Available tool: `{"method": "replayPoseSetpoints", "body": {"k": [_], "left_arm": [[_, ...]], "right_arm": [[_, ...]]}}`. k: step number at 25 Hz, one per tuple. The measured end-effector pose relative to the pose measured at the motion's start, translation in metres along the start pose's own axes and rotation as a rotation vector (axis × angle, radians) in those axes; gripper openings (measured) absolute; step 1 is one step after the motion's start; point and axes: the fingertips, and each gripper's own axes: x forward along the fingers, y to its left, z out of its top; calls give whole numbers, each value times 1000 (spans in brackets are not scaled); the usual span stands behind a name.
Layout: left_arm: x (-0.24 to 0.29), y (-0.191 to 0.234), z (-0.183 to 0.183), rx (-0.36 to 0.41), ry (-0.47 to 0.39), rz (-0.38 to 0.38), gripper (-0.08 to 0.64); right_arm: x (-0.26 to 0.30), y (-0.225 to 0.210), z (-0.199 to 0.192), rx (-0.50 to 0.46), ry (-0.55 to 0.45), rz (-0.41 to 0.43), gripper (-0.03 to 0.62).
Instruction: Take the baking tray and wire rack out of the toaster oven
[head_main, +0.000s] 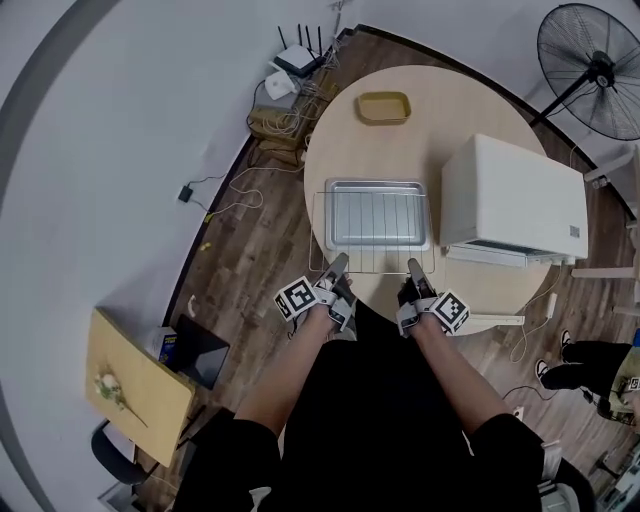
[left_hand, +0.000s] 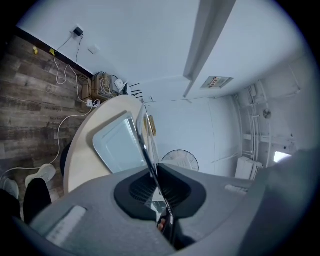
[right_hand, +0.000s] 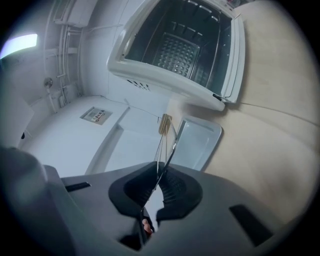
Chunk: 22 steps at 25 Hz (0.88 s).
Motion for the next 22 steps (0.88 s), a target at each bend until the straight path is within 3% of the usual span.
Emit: {"method": "replayPoseSetpoints", "body": {"k": [14,18,22], "left_arm": [[72,52,20,-50,60,116,18],[78,61,18,-9,117,156,21],[80,71,15,41,179,234,39]], "right_arm": [[64,-50,34,-12,12,-87,11],[70,-62,34,-9,27,-129,11],[71,-77,31,-40,72,-224,34]]}}
